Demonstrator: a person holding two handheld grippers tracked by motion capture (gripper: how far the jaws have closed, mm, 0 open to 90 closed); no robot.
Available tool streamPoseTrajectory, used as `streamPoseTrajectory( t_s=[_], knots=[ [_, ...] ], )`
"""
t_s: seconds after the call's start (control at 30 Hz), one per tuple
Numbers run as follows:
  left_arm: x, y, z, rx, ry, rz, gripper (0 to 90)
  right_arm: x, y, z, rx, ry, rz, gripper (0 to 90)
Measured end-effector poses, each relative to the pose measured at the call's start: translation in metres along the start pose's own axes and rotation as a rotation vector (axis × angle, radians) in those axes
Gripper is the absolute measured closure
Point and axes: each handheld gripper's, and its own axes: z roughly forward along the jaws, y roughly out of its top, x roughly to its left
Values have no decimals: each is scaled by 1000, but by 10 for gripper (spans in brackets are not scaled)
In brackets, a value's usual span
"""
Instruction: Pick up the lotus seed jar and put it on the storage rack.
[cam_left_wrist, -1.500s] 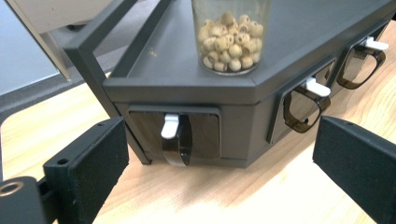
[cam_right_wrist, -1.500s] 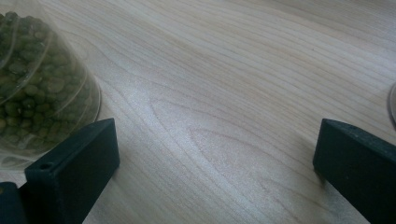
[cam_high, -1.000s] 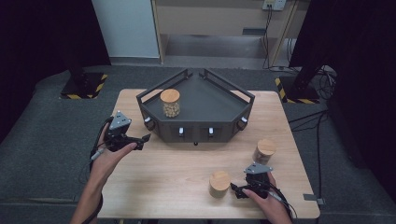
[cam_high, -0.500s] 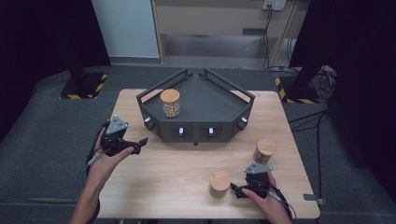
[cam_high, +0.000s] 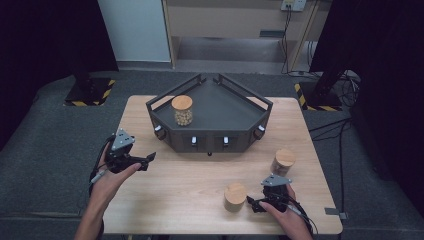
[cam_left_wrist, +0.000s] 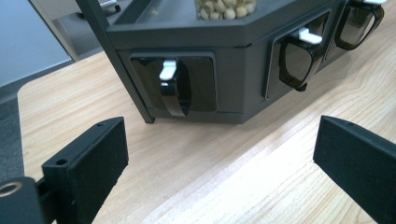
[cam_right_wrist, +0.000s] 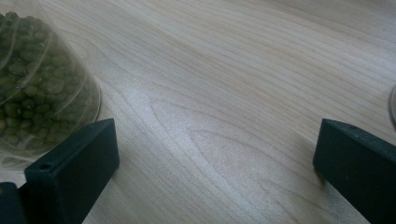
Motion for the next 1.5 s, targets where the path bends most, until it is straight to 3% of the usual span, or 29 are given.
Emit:
streamPoseTrajectory(
  t_s=[0.67, 1.03, 1.5],
  knots=[
    [-8, -34, 5, 48, 14, -29, 23, 1, 0, 0, -1, -2, 3, 3],
    [-15, -57, 13, 58, 11, -84, 23, 1, -1, 0, -1, -3, 3, 3],
    [-27, -78, 24, 122, 15, -126, 23, 1, 0, 0, 0, -3, 5, 3]
  ],
)
